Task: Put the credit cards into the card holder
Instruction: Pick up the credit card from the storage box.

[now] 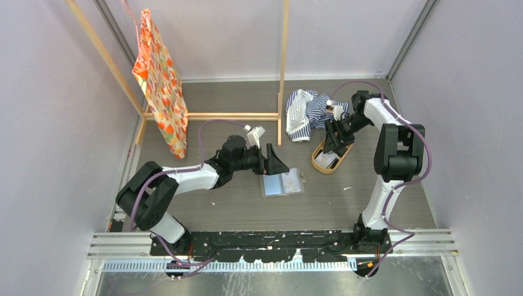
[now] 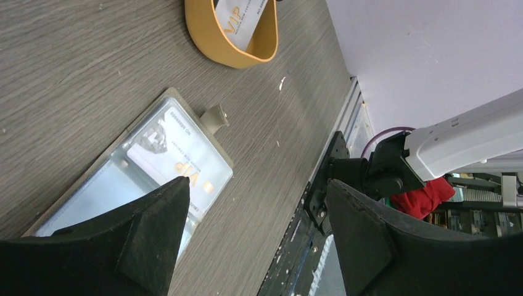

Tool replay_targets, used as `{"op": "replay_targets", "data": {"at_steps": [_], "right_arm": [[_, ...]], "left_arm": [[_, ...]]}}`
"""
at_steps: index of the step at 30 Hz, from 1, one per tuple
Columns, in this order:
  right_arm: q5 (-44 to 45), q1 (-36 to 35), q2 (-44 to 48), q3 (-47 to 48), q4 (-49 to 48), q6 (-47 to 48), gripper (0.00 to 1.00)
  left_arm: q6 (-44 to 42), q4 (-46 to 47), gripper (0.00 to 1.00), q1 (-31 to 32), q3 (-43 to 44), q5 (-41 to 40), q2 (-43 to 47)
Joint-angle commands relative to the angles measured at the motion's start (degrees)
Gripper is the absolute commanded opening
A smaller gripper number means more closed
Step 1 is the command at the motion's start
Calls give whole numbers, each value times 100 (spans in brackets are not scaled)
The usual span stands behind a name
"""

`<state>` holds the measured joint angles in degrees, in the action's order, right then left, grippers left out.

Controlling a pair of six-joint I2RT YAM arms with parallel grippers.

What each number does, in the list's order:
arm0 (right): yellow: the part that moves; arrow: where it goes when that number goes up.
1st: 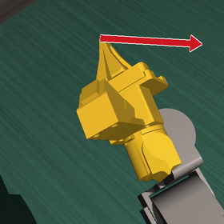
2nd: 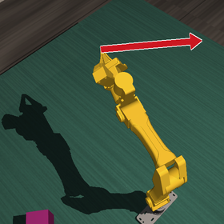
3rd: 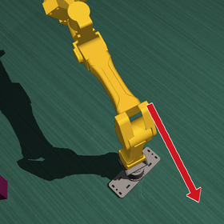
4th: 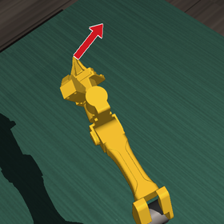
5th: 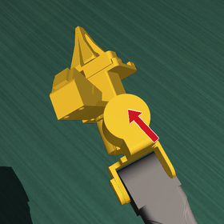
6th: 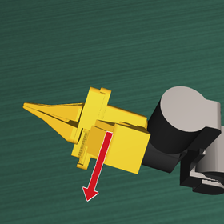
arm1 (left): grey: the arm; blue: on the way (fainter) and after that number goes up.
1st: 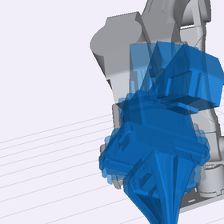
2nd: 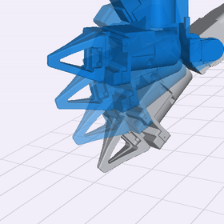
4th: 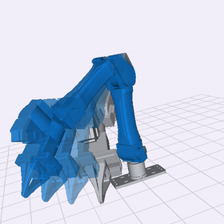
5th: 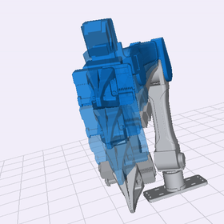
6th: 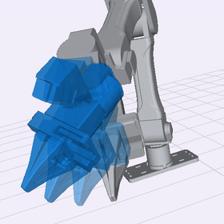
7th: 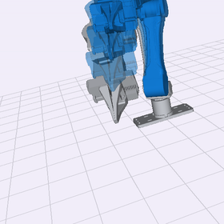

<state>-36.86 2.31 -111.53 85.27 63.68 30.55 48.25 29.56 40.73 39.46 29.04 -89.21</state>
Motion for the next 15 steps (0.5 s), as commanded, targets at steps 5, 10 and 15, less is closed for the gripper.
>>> {"op": "replay_targets", "data": {"at_steps": [5, 10, 15], "right_arm": [[-672, -37, 320, 4, 407, 157, 57], [-844, -37, 243, -2, 605, 235, 48], [-1095, -37, 207, 10, 807, 318, 35]], "left_arm": [[68, 314, 82, -4, 462, 232, -297], [103, 428, 81, -4, 659, 317, -502], [180, 590, 80, 5, 702, 353, -626]]}}
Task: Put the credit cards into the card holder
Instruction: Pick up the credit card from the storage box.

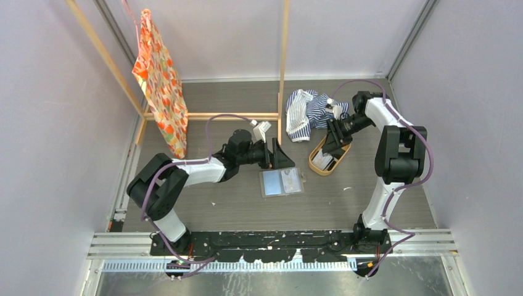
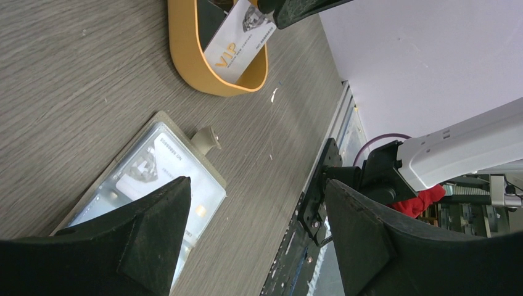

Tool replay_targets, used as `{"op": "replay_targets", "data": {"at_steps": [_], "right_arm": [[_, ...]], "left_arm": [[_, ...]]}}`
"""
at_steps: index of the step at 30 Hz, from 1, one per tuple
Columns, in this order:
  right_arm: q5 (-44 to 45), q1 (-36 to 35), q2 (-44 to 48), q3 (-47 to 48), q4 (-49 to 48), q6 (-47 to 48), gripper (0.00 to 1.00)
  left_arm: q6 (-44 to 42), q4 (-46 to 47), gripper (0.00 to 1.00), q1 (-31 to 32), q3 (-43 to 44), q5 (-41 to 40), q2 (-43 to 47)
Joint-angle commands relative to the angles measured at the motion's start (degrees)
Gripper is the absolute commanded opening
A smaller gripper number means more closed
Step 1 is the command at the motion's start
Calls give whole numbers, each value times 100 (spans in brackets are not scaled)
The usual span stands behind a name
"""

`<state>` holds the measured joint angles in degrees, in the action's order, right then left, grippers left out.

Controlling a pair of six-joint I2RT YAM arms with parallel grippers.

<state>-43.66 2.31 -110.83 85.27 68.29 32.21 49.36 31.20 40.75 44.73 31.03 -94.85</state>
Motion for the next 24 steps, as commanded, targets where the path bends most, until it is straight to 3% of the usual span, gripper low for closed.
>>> {"op": "replay_targets", "data": {"at_steps": [1, 7, 17, 20, 24], "right_arm": [[-477, -37, 129, 21, 386, 176, 34], [-601, -37, 54, 42, 469, 181, 29], [-726, -37, -138, 0, 813, 448, 25], [-334, -1, 50, -146, 49, -212, 25], [1396, 29, 421, -572, -1512, -1172, 44]], "left_arm": [[66, 438, 80, 15, 188, 148, -82], [-152, 402, 79, 176, 374, -55, -226], [34, 395, 65, 387, 964, -195, -832], [64, 396, 64, 398, 1033, -190, -913], [-40, 319, 64, 398, 943, -313, -823]]}}
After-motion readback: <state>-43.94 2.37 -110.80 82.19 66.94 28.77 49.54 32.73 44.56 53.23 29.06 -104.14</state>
